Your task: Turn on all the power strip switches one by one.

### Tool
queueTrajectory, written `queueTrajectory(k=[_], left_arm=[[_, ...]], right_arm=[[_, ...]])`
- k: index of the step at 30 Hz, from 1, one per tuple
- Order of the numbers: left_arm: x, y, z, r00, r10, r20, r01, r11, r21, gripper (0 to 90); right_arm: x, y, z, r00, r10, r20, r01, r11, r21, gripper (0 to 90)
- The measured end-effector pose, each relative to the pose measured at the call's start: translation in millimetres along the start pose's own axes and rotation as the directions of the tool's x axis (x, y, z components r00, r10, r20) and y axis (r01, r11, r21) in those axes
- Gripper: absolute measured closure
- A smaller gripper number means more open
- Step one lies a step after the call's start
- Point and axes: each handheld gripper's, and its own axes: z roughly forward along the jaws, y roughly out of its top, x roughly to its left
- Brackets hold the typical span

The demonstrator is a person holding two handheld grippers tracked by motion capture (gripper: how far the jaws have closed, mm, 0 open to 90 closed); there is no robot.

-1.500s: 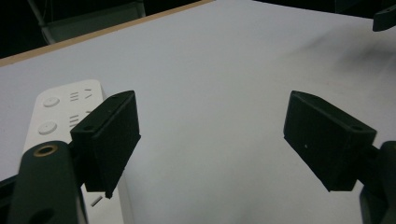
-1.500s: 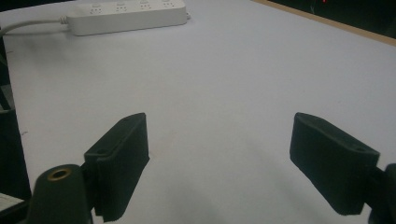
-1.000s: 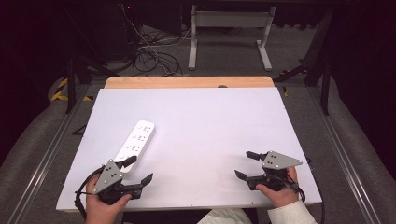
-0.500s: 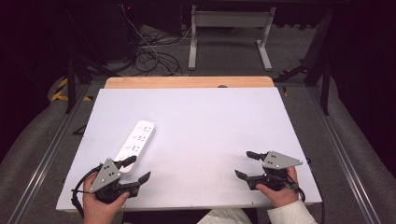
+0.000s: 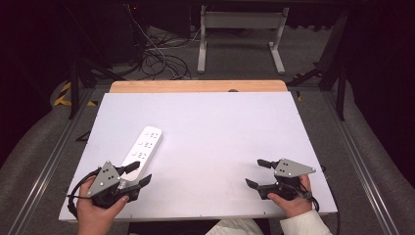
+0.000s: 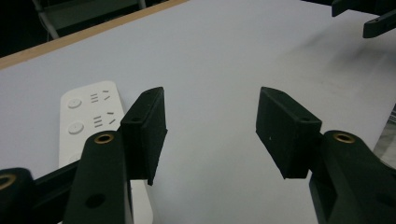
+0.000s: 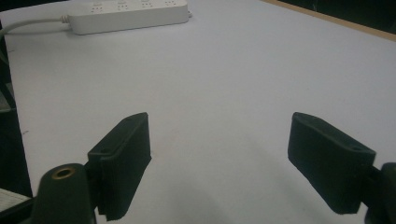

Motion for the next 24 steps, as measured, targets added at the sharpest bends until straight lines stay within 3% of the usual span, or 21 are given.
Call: queueTrajectory(k=[4, 14, 16, 17, 20, 24], left_arm=[[4.3, 0.7, -1.8, 0.9999, -0.014, 0.000, 0.014, 0.9999, -0.009, 42.7], [10.5, 3.3, -6.5, 1.0000, -0.003, 0.008, 0.003, 0.9980, -0.063, 44.9], [11.7, 3.6, -7.5, 0.9999, -0.013, 0.005, 0.013, 0.9985, -0.054, 44.2], [13.0, 4.0, -8.2, 0.9997, -0.001, -0.023, 0.000, 0.9987, -0.052, 44.2], [16.4, 5.1, -10.6, 0.9985, 0.009, -0.053, -0.011, 0.9997, -0.023, 48.3], [23.4, 6.6, -17.5, 0.9973, 0.001, -0.074, 0.000, 0.9999, 0.013, 63.3]], right_arm=[[-0.3, 0.0, -0.2, 1.0000, 0.001, 0.000, -0.001, 1.000, -0.003, 21.8], [0.1, 0.0, 0.0, 1.0000, -0.001, -0.009, 0.001, 1.000, 0.000, 22.0], [0.0, 0.0, 0.0, 1.0000, -0.001, -0.009, 0.001, 1.000, 0.001, 22.0], [0.2, 0.0, 0.2, 0.9999, 0.001, -0.011, -0.001, 1.000, 0.001, 22.0], [0.2, -0.2, 0.8, 0.9998, -0.003, -0.017, 0.003, 1.000, -0.001, 22.0], [0.3, -0.3, 1.1, 0.9998, 0.001, -0.018, -0.001, 1.000, 0.004, 23.0]])
